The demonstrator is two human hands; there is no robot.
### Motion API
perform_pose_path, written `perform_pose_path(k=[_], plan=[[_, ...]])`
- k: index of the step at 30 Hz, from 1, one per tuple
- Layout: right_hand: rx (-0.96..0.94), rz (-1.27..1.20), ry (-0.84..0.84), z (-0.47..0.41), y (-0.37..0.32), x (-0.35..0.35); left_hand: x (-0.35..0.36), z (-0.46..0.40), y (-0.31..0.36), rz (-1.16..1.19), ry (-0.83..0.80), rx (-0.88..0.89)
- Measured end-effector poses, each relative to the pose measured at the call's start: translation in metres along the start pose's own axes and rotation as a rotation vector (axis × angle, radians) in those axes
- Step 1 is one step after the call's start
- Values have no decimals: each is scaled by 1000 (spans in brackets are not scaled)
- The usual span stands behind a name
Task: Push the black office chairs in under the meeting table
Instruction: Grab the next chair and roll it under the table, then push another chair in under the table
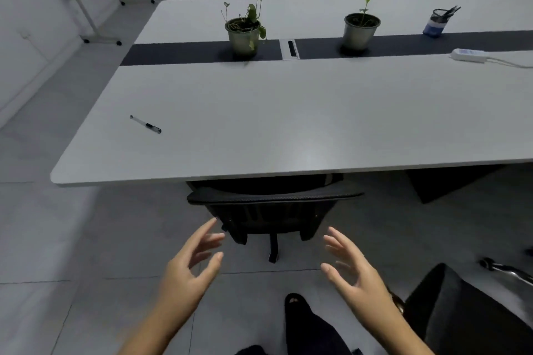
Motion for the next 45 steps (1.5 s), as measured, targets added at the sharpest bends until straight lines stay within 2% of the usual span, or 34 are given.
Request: perform_pose_path(k=[3, 11, 17, 23, 28, 33, 39, 43, 45], plan=[[93, -165, 110, 52, 24, 10, 8, 44, -7, 65, -47, -30], [230, -329, 422, 170, 70, -5, 33, 97, 8, 41, -297, 10], [246, -374, 642, 256, 104, -36, 92, 135, 35, 42, -458, 118], [259, -416, 806, 356, 156, -85, 182, 201, 74, 81, -593, 193], [282, -451, 906, 457, 205, -134, 271, 287, 117, 157, -683, 233], [288, -463, 1001, 524, 248, -178, 331, 344, 148, 132, -758, 318], [271, -399, 1032, 538, 268, -233, 373, 344, 177, 27, -724, 437], [266, -199, 1048, 522, 270, -279, 415, 322, 193, -117, -764, 604], [289, -48, 977, 504, 274, -296, 441, 313, 194, -246, -812, 711]])
Point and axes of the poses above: each hand's wrist, its own z-axis away from the middle knuckle, its own x-axis out of the palm, y = z × x, the point moved 8 cm from there along -z, towards the middle knuckle, and after that the axes turned 8 degrees about x, right-handed, at the moved point
